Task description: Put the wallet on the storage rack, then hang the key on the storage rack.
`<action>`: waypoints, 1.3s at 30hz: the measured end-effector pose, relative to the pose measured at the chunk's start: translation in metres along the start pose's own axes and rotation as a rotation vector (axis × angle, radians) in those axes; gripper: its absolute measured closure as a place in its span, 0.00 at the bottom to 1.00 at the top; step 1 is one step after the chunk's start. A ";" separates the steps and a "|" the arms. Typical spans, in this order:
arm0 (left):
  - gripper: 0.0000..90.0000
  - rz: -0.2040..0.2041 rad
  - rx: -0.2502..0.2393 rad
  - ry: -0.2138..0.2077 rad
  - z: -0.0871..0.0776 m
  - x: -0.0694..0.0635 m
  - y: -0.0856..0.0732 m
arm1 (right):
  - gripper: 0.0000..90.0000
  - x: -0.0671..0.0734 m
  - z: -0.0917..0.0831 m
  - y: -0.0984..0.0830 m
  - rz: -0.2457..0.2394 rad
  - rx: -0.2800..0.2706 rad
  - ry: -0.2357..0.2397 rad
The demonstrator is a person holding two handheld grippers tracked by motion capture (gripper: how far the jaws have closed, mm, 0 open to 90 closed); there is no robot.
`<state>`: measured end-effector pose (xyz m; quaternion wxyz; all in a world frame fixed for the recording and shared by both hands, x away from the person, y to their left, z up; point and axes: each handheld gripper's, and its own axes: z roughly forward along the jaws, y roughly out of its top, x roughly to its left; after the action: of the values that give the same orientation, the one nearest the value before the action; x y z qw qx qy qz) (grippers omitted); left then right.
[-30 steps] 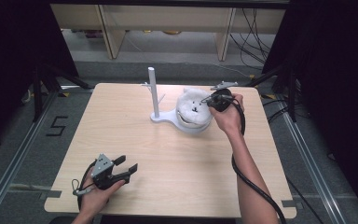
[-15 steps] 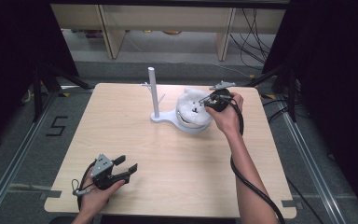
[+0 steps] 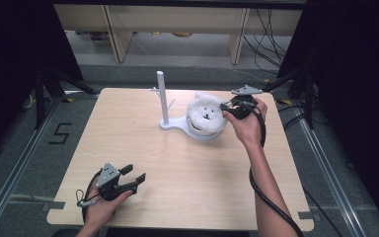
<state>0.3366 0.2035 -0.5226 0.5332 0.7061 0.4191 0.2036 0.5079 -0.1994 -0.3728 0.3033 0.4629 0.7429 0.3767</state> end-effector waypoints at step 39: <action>0.38 0.026 0.013 0.005 0.000 -0.003 0.000 | 0.66 -0.068 -0.046 -0.125 0.284 0.536 0.036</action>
<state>0.3346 0.2008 -0.5221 0.5248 0.7145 0.4125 0.2094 0.4405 -0.3103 -0.4462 0.1016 0.6187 0.7490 0.2142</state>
